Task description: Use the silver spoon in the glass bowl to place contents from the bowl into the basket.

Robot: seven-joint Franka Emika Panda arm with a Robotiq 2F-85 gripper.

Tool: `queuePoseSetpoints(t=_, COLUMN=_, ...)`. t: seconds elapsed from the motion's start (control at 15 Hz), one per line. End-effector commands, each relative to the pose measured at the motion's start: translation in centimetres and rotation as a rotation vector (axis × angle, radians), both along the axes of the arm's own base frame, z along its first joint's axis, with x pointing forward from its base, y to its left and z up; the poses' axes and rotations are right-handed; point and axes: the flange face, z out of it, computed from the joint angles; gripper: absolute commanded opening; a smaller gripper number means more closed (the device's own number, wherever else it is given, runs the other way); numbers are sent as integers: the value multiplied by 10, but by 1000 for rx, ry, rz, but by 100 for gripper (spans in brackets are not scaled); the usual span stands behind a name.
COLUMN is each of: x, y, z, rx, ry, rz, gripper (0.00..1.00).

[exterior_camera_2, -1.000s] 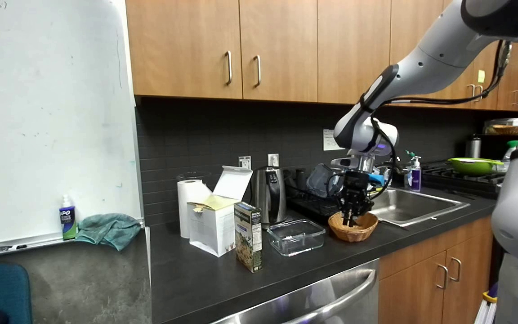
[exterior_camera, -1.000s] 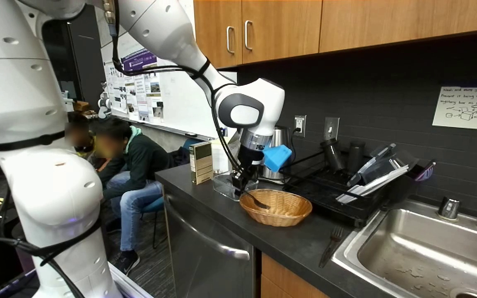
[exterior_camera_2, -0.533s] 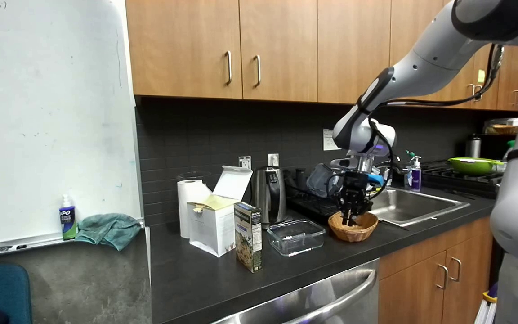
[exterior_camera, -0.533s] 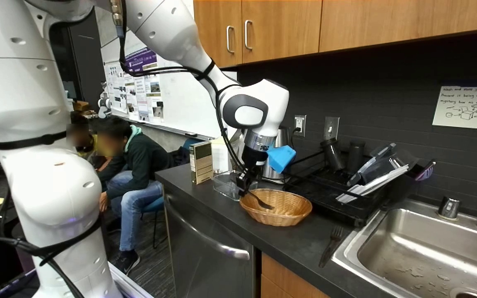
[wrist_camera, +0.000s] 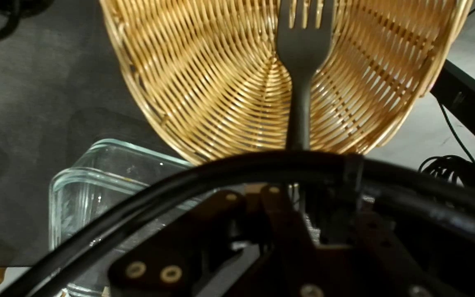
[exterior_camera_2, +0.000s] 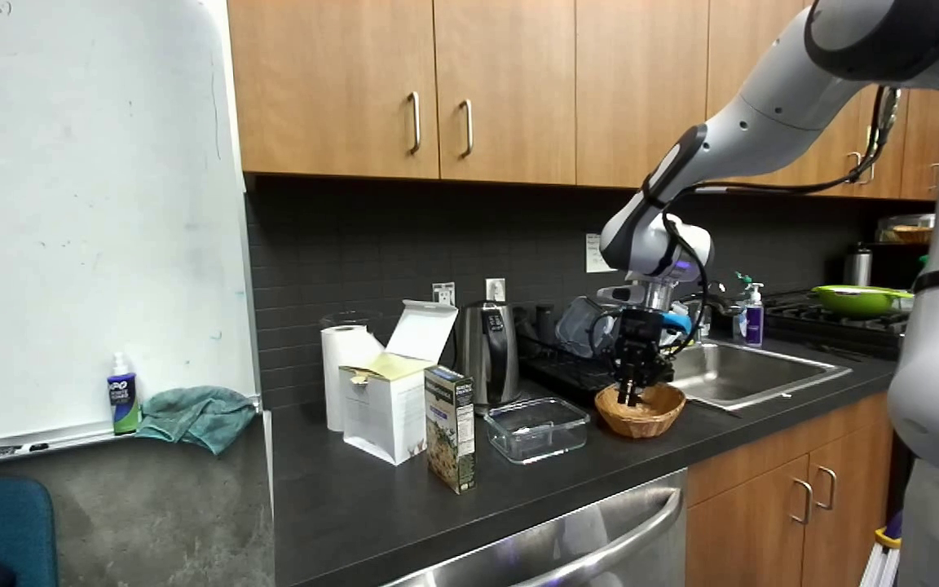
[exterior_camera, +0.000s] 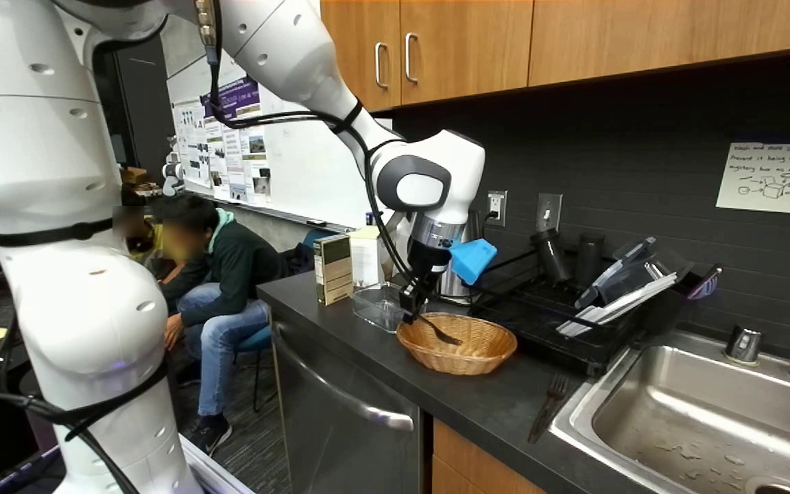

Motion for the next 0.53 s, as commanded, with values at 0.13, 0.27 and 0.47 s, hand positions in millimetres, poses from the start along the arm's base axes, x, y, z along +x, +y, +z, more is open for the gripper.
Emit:
queuePoseSetpoints(t=0.13, x=8, y=-5, z=-2, rx=0, ry=-8, rz=3, gripper=46)
queuePoseSetpoints(t=0.27, x=8, y=-5, z=-2, rx=-2, ry=-7, rz=2, gripper=58)
queuePoseSetpoints(t=0.47, x=10, y=-2, z=2, rx=-16, ry=-13, rz=-14, gripper=77)
